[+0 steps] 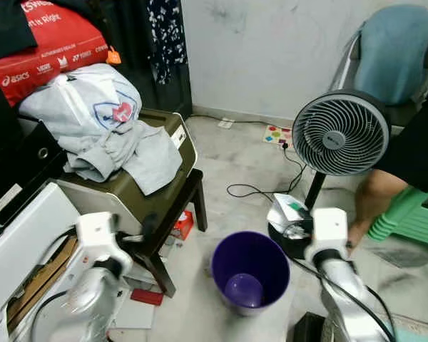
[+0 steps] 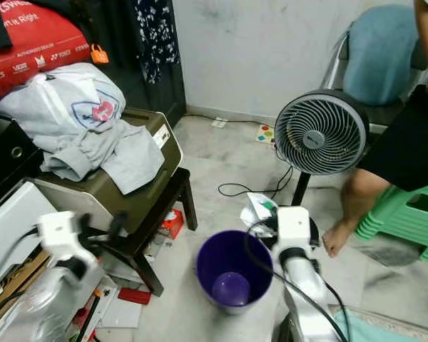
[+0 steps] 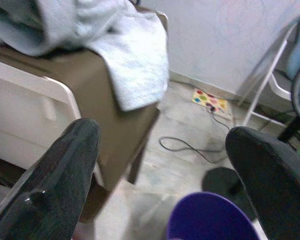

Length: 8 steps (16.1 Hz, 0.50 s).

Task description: Clean up the room

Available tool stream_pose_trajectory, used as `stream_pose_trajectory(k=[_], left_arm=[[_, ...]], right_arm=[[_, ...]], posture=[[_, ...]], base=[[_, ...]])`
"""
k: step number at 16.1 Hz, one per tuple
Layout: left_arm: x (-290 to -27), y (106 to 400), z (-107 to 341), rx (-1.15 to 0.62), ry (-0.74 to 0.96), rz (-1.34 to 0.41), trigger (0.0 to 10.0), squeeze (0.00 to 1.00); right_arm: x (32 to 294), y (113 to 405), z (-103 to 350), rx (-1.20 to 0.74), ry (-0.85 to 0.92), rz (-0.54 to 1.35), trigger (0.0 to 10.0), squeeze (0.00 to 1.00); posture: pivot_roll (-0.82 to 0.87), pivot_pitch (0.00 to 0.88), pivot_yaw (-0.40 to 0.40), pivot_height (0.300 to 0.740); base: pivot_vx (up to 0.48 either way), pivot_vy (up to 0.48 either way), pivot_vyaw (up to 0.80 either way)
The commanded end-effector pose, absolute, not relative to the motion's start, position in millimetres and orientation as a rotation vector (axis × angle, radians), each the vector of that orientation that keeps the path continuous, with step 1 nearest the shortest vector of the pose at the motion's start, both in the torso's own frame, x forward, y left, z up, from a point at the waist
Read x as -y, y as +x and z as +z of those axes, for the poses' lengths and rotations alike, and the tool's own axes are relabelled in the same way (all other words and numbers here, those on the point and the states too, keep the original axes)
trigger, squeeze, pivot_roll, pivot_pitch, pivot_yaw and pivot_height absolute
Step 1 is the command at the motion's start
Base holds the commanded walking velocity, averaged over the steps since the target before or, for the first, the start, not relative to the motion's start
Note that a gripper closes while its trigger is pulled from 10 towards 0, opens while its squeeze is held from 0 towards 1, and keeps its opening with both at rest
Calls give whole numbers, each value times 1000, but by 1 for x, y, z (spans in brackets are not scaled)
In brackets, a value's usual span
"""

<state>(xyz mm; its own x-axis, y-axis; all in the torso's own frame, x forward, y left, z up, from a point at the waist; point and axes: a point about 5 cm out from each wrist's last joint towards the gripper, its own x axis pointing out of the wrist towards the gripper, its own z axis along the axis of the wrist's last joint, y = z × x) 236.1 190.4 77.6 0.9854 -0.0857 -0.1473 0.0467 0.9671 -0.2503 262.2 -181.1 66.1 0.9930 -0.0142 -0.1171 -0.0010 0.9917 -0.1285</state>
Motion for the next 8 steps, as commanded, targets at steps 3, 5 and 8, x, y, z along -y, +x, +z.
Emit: stream_pose_trajectory(k=[3,5,8], left_arm=[[-197,234,85,-120,-230,-42,10000,0],[-195,237,85,-103,-245,-38,10000,0],[-188,238,84,-106,-262,-57,10000,0]], right_arm=[[185,253,79,-106,-148,-5,10000,0],[182,249,79,-115,-166,14,10000,0],[184,249,82,-133,-171,6,10000,0]], posture=[[-55,0,50,740],[-62,0,45,740],[-69,0,43,740]], base=[[0,0,0],[0,0,0],[271,0,0]])
